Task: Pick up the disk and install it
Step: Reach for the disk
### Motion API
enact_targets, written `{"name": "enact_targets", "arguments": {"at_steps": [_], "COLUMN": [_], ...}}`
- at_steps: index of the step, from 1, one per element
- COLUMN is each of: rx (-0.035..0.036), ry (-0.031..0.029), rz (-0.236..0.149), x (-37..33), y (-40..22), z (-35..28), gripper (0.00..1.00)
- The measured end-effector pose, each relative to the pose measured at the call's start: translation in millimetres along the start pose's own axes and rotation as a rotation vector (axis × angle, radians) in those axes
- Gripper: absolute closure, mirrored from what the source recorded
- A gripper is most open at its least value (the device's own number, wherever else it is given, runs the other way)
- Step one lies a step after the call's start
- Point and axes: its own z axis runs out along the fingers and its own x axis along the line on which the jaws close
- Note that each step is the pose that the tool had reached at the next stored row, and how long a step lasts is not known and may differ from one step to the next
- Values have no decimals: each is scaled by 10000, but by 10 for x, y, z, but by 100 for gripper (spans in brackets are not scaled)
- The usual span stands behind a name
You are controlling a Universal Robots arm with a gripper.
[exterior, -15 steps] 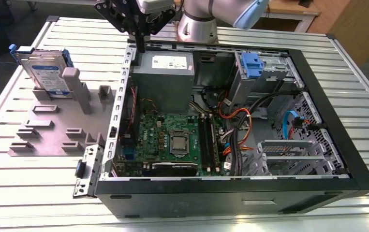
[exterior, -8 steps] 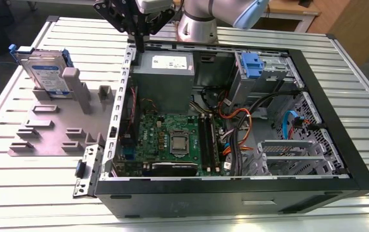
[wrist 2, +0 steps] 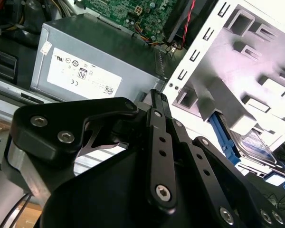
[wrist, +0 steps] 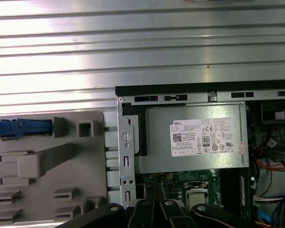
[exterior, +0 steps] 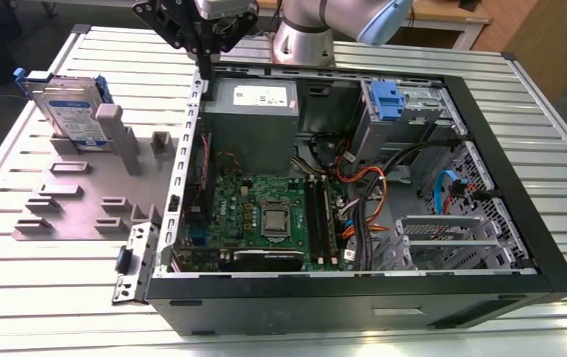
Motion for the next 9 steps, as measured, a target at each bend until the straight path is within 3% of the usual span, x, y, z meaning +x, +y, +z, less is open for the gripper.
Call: {"name": "enact_targets", "arguments": {"at_steps": [9], "rx": [1], "ry": [0], "rz": [0], "x": [19], "y": [-2], "z": [-1], "gripper": [89]}}
